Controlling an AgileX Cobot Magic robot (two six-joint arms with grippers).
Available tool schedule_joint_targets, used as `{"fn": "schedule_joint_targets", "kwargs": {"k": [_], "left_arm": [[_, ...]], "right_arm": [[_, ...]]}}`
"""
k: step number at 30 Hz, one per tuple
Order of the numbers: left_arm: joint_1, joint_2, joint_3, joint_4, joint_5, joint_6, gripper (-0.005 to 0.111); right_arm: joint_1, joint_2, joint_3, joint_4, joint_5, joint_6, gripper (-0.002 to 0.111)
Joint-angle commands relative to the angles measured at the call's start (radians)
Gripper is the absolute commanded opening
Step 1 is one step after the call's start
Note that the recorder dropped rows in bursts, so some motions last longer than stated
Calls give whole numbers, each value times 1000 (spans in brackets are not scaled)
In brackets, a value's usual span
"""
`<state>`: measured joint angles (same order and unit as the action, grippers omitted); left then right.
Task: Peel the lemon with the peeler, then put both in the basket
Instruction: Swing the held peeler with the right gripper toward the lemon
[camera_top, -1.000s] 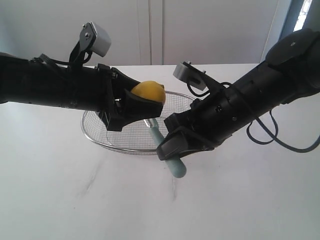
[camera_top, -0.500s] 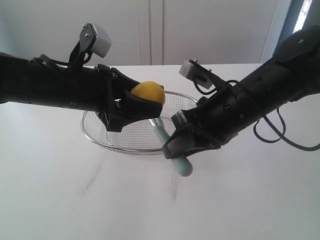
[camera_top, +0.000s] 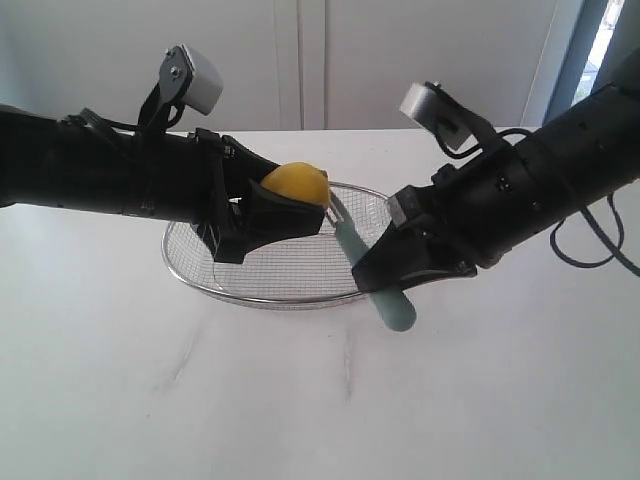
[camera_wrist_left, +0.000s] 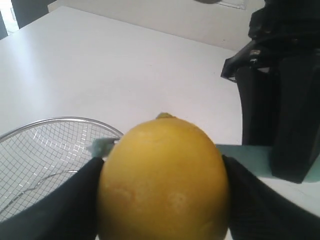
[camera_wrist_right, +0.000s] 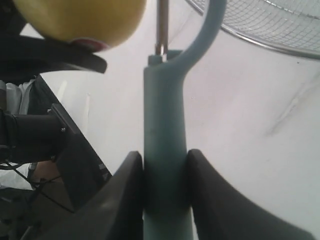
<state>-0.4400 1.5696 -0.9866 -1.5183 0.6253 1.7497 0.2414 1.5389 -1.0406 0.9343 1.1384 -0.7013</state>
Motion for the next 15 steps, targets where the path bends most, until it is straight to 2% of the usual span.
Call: {"fn": "schedule_joint_targets", "kwargs": {"k": [1, 9, 15], "left_arm": [[-1, -9, 1, -21, 14, 3, 0], [-1, -9, 1, -21, 23, -8, 0], [-1, -9, 1, -21, 23, -10, 0]], "right_arm": [[-32, -40, 3, 9, 5, -8, 0], [-43, -95, 4, 7, -15, -1, 0], [-43, -88, 62, 7, -112, -1, 0]]}}
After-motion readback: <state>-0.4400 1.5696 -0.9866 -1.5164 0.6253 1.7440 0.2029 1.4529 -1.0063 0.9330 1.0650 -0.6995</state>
